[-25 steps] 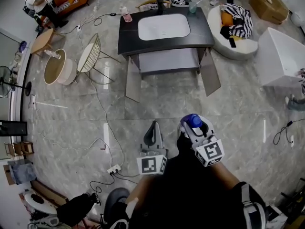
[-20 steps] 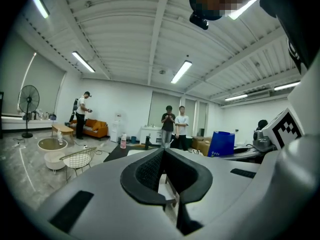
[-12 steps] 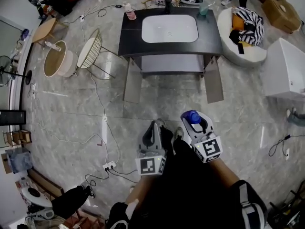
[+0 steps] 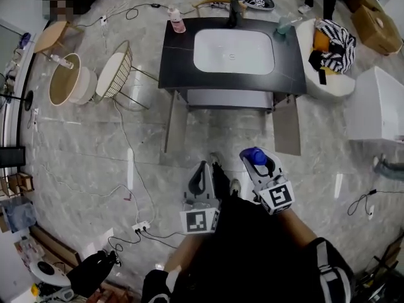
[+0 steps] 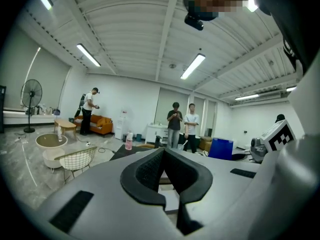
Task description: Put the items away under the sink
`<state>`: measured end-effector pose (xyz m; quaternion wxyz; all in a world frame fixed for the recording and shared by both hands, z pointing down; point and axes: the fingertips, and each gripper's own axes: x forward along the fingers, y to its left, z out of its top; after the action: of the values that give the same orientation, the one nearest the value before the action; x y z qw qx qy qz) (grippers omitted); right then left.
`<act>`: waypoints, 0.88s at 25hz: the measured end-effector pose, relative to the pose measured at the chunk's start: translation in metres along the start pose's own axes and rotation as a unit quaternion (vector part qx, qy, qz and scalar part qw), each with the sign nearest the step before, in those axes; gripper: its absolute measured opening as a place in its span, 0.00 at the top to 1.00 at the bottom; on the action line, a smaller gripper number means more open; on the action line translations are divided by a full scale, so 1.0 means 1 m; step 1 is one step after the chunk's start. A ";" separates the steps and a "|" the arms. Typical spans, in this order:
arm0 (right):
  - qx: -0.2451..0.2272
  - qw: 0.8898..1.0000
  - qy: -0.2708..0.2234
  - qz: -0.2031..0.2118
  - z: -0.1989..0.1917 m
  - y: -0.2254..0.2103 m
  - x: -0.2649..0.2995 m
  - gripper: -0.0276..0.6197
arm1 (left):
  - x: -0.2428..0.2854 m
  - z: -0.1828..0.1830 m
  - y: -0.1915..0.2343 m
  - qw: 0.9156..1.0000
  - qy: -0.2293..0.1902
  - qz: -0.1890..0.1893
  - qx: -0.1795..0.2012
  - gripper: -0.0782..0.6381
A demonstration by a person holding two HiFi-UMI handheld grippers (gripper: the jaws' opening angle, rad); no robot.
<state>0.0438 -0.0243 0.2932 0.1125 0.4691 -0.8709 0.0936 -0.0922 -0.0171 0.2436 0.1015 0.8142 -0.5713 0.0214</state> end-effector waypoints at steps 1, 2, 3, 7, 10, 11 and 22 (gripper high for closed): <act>0.002 1.000 0.002 -0.001 -0.001 -0.005 0.014 0.72 | 0.012 0.004 0.008 1.000 -0.005 0.004 -0.008 0.87; -0.002 1.000 0.000 -0.001 -0.002 -0.010 0.027 0.72 | 0.022 0.006 0.016 1.000 -0.009 0.007 -0.017 0.87; -0.010 1.000 -0.006 0.000 -0.001 -0.014 0.040 0.72 | 0.031 0.005 0.023 1.000 -0.009 0.009 -0.023 0.87; -0.033 0.999 -0.021 0.005 -0.003 -0.030 0.083 0.72 | 0.064 -0.010 0.042 1.000 0.000 0.006 -0.029 0.87; -0.039 0.999 -0.012 0.012 -0.018 -0.048 0.110 0.72 | 0.083 -0.022 0.043 0.999 -0.001 0.012 -0.040 0.87; -0.036 0.999 -0.007 0.014 -0.027 -0.053 0.116 0.72 | 0.086 -0.029 0.043 0.999 0.002 0.013 -0.040 0.87; -0.027 0.999 0.006 0.043 -0.161 -0.106 0.195 0.72 | 0.154 -0.156 0.046 0.997 -0.002 0.032 -0.066 0.87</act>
<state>0.0458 -0.1933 0.5089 0.1259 0.4277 -0.8917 0.0780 -0.0689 -0.1451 0.4262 0.1528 0.7872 -0.5972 -0.0150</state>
